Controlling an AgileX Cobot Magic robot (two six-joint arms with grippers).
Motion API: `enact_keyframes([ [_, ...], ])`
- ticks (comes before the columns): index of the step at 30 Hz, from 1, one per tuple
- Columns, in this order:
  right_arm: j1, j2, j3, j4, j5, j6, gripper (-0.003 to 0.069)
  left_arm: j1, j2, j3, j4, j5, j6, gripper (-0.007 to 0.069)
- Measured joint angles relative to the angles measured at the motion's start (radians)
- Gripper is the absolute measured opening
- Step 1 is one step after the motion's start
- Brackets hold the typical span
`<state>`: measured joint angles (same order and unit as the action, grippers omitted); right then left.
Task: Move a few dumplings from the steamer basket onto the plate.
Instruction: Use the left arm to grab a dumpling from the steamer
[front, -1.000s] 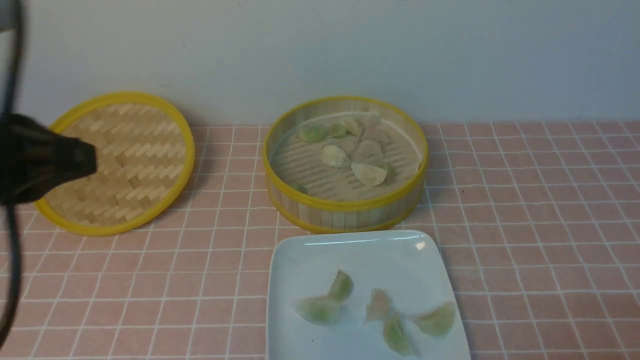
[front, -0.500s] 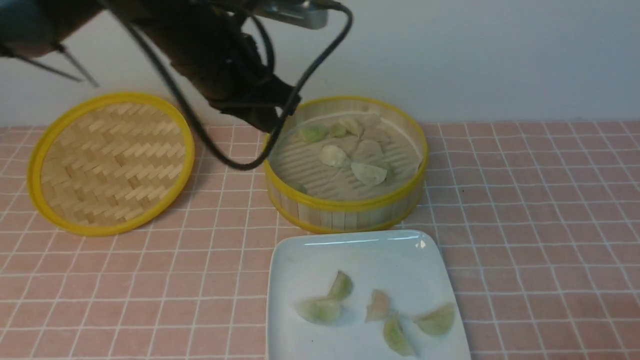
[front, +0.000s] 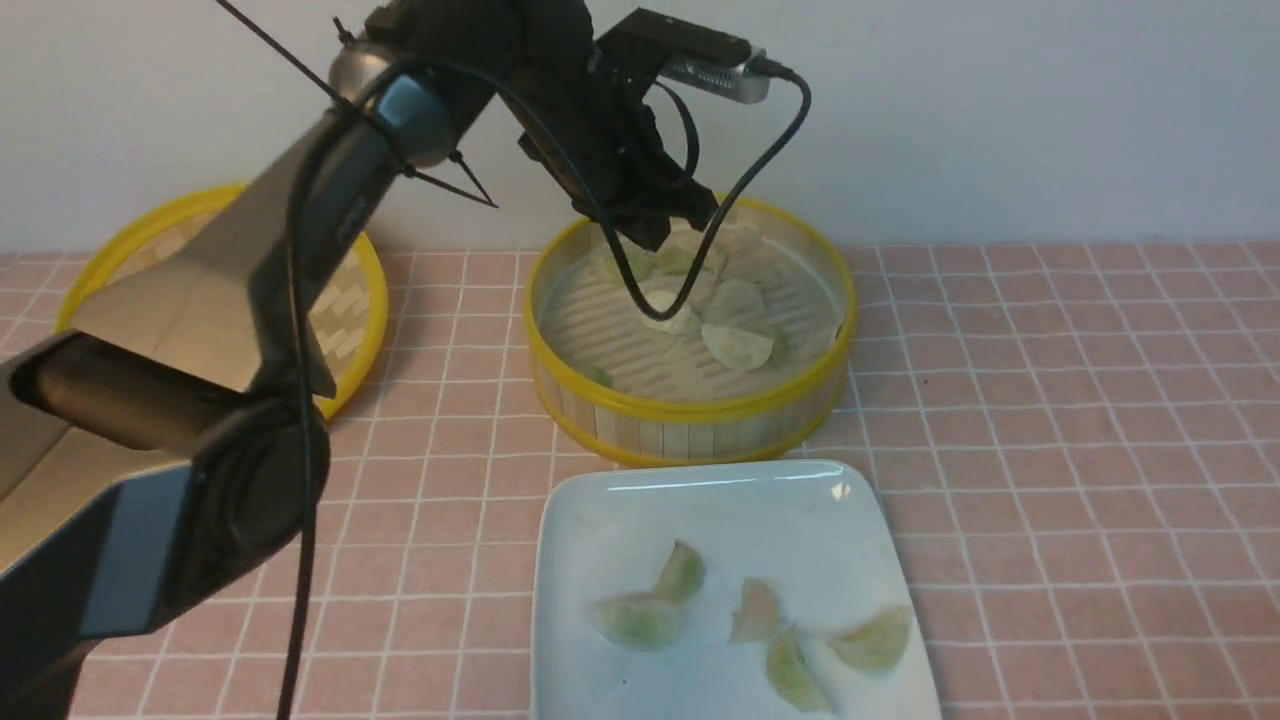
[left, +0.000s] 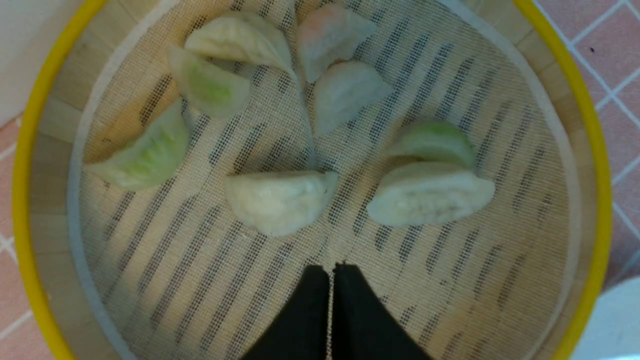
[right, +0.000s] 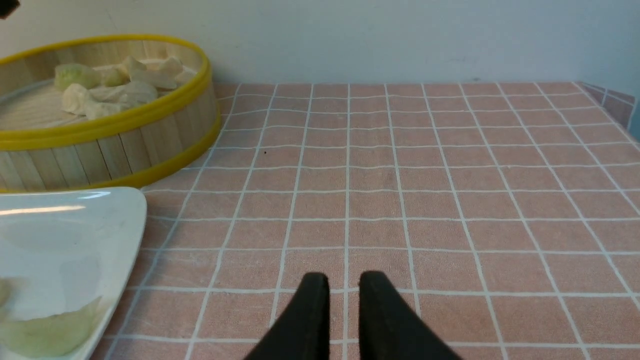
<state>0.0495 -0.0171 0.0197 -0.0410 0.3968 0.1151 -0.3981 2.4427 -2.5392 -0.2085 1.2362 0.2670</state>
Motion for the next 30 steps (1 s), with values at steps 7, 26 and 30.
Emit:
enact_keyframes([
  [7, 0.000, 0.000, 0.000, 0.000, 0.000, 0.000, 0.0087, 0.000, 0.064, -0.010, 0.000, 0.009, 0.144, 0.0073],
  [26, 0.000, 0.000, 0.000, 0.000, -0.001, -0.008, 0.0087, 0.000, 0.208, -0.012, 0.007, -0.228, 0.251, 0.0533],
  [30, 0.000, 0.000, 0.000, 0.000, -0.001, -0.016, 0.0087, 0.000, 0.220, -0.015, 0.010, -0.253, 0.258, 0.0533],
])
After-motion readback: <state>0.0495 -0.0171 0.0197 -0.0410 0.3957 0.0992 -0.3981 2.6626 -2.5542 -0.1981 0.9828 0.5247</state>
